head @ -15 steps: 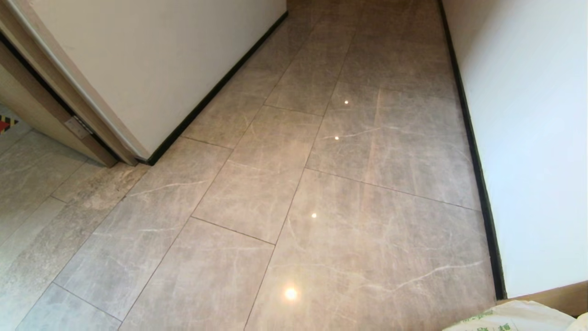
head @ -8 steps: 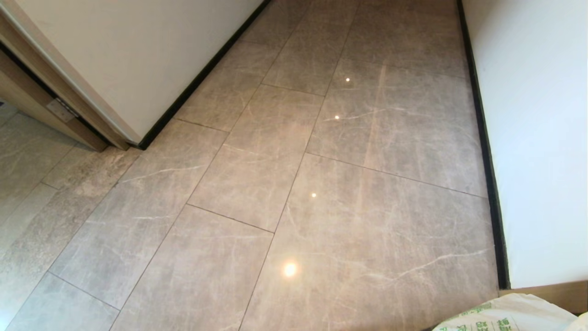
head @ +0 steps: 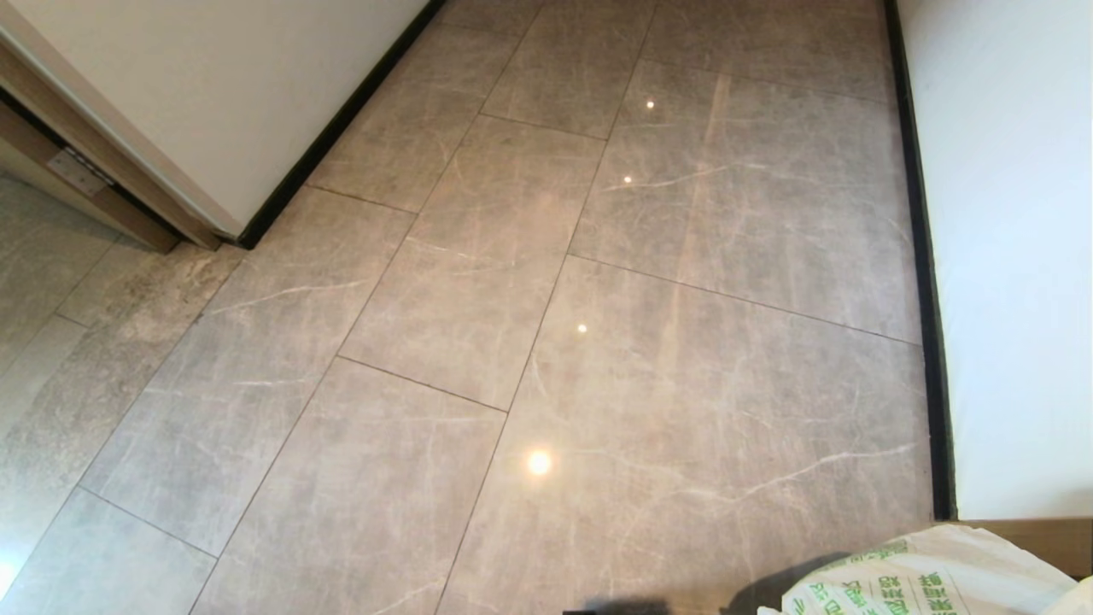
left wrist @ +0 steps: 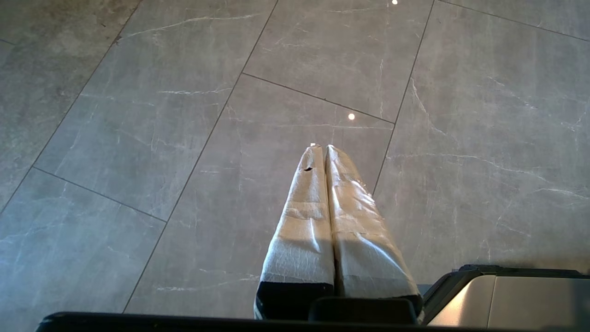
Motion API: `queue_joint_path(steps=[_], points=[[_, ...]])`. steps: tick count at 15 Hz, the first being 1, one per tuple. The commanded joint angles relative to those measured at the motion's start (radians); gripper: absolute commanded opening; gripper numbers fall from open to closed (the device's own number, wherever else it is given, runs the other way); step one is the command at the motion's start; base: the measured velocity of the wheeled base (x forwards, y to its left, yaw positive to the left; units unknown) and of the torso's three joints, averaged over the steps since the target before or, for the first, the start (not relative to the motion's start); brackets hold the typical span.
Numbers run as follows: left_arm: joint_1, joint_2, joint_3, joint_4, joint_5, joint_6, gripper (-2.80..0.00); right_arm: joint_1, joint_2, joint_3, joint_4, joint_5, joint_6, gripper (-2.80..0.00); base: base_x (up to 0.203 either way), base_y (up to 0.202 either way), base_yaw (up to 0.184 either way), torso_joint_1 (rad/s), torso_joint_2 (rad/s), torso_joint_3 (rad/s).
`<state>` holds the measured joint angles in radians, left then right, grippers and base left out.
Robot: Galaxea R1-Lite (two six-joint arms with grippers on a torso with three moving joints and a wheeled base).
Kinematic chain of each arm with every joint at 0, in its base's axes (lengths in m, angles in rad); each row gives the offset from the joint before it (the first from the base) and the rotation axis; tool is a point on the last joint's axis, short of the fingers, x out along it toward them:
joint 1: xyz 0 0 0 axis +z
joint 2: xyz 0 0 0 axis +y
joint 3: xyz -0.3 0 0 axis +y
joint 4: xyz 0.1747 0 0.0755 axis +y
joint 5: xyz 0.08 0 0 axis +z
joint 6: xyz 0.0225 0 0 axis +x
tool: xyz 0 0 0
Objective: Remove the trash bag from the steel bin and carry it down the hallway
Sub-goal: Put the trash bag at the door
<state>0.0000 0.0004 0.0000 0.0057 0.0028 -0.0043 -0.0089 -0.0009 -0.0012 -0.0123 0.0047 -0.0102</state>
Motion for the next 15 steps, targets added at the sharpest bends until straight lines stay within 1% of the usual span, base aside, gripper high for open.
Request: queue_joint_path(steps=[1,2,3,6,7,8,11,13,15], points=[[0.000,0.000,0.000,0.000,0.000,0.001,-2.80,0.001,0.010,-0.069,0.021,-0.006,-0.006,-2.80,0.000,0.000,0.000,0.000,0.00,-0.041],[0.000,0.000,0.000,0.000,0.000,0.001,-2.80,0.001,0.042,-0.145,0.076,-0.005,-0.007,-2.80,0.000,0.000,0.000,0.006,0.00,-0.028],[0.000,0.000,0.000,0.000,0.000,0.001,-2.80,0.001,0.081,-0.226,0.158,-0.005,-0.007,-2.80,0.000,0.000,0.000,0.000,0.00,0.000],[0.000,0.000,0.000,0.000,0.000,0.001,-2.80,0.000,0.305,-0.473,0.427,-0.007,-0.006,-2.80,0.000,0.000,0.000,0.000,0.00,0.000],[0.000,0.000,0.000,0.000,0.000,0.001,-2.80,0.000,0.392,-0.527,0.509,-0.008,-0.007,-2.80,0.000,0.000,0.000,0.000,0.00,0.000],[0.000,0.000,0.000,0.000,0.000,0.001,-2.80,0.000,0.475,-0.564,0.564,-0.009,-0.009,-2.80,0.000,0.000,0.000,0.000,0.00,0.000],[0.000,0.000,0.000,0.000,0.000,0.001,-2.80,0.000,0.732,-0.659,0.621,-0.019,-0.011,-2.80,0.000,0.000,0.000,0.000,0.00,0.000],[0.000,0.000,0.000,0.000,0.000,0.001,-2.80,-0.001,0.892,-0.695,0.656,-0.070,-0.009,-2.80,0.000,0.000,0.000,0.000,0.00,0.000],[0.000,0.000,0.000,0.000,0.000,0.001,-2.80,-0.001,1.027,-0.687,0.664,-0.105,-0.011,-2.80,0.000,0.000,0.000,0.000,0.00,0.000]])
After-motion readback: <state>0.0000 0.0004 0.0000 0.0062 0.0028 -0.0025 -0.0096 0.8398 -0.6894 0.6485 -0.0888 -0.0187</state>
